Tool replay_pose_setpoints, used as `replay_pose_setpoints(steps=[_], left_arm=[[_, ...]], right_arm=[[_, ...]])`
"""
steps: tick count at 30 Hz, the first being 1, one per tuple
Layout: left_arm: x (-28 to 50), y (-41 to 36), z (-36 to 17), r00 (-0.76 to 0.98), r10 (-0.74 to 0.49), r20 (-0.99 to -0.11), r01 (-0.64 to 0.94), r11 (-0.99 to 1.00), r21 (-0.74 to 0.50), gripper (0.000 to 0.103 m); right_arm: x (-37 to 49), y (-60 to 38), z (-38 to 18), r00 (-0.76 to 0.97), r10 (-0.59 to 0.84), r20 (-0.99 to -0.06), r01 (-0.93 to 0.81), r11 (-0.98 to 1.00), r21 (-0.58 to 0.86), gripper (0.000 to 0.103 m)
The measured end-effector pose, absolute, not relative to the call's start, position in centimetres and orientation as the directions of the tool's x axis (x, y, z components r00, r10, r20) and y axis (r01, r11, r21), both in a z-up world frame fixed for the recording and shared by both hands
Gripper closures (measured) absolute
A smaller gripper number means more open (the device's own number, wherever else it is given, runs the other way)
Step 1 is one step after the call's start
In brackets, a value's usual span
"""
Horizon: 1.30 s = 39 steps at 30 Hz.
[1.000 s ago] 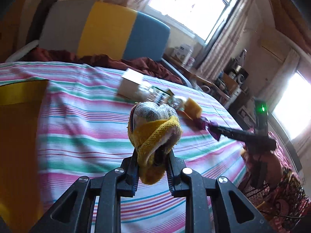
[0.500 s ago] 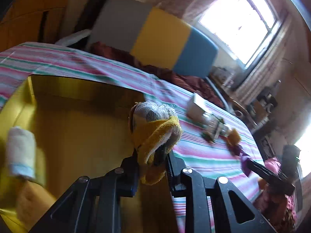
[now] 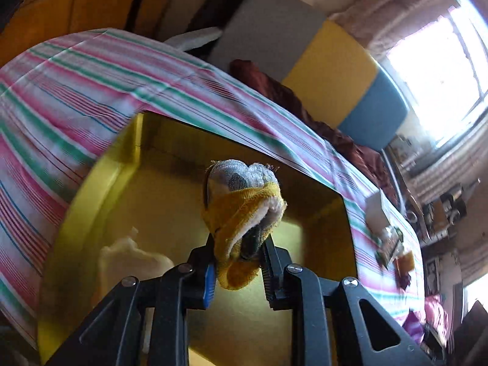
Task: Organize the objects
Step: 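Carry the purple packet in the right tool while the left tool carries the yellow item to the tray, then release the yellow item with the left tool while the right tool drops the purple packet into the tray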
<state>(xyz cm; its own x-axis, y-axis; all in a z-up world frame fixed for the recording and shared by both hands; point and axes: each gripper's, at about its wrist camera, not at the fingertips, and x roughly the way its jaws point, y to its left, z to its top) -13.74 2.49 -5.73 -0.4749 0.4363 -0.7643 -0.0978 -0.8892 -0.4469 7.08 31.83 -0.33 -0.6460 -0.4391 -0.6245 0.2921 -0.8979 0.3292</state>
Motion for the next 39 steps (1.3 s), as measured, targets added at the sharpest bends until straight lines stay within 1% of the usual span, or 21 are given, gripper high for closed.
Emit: replay_pose_setpoints(steps=[2,3,4,5,6,8,10,15,19,23,25,31,39], left_arm=[[-14.8,1.7,-6.2,-0.457,0.421,-0.783,-0.064,-0.894,-0.444,0.079],[-15.2,1.2,-6.4,-0.458,0.419,-0.784,-0.039,-0.891,-0.453,0.072],[-15.7,0.7,-6.7,-0.452,0.414,-0.79,-0.009,-0.888,-0.46,0.063],[-16.0,0.2,-7.0,-0.446,0.408,-0.797,0.017,-0.886,-0.463,0.059],[-16.3,-0.3,-7.2,-0.446,0.404,-0.799,0.042,-0.882,-0.47,0.055],[-16.4,-1.3,-7.3,-0.457,0.408,-0.79,0.077,-0.867,-0.492,0.052],[-16.3,-1.9,-7.1,-0.466,0.419,-0.779,0.089,-0.854,-0.513,0.045],[-14.0,-3.0,-5.6,-0.545,0.419,-0.726,0.081,-0.836,-0.543,0.044],[-11.3,-3.5,-4.0,-0.614,0.373,-0.695,0.059,-0.857,-0.512,0.044],[-11.2,-3.2,-3.0,-0.625,0.326,-0.709,0.046,-0.892,-0.45,0.043],[-10.9,-3.0,-2.4,-0.646,0.307,-0.699,0.033,-0.904,-0.427,0.043],[-10.6,-3.3,-1.7,-0.654,0.294,-0.697,0.04,-0.907,-0.42,0.043],[-9.9,-5.5,0.5,-0.709,0.247,-0.661,0.08,-0.902,-0.423,0.043]], right_arm=[[6.7,30.4,-0.5,-0.629,-0.454,-0.631,0.314,-0.891,0.328,0.05],[6.5,29.7,-0.6,-0.621,-0.462,-0.633,0.324,-0.887,0.329,0.05],[6.4,29.1,-0.6,-0.612,-0.471,-0.635,0.335,-0.882,0.332,0.05],[6.2,28.6,-0.7,-0.605,-0.479,-0.637,0.344,-0.878,0.333,0.05],[6.1,27.9,-0.8,-0.599,-0.484,-0.638,0.354,-0.874,0.331,0.05],[5.9,26.8,-1.0,-0.583,-0.494,-0.645,0.369,-0.868,0.332,0.05],[5.6,25.9,-1.2,-0.57,-0.504,-0.649,0.379,-0.862,0.336,0.05],[4.9,24.3,-1.8,-0.542,-0.521,-0.66,0.397,-0.85,0.345,0.05],[4.0,23.4,-2.5,-0.523,-0.52,-0.675,0.397,-0.85,0.348,0.05],[3.2,22.6,-3.3,-0.503,-0.507,-0.7,0.383,-0.857,0.345,0.05],[2.5,22.1,-3.6,-0.494,-0.498,-0.713,0.372,-0.862,0.345,0.05],[0.5,19.9,-4.0,-0.483,-0.475,-0.735,0.369,-0.872,0.321,0.049],[-2.2,16.8,-4.7,-0.455,-0.445,-0.771,0.358,-0.885,0.3,0.049]])
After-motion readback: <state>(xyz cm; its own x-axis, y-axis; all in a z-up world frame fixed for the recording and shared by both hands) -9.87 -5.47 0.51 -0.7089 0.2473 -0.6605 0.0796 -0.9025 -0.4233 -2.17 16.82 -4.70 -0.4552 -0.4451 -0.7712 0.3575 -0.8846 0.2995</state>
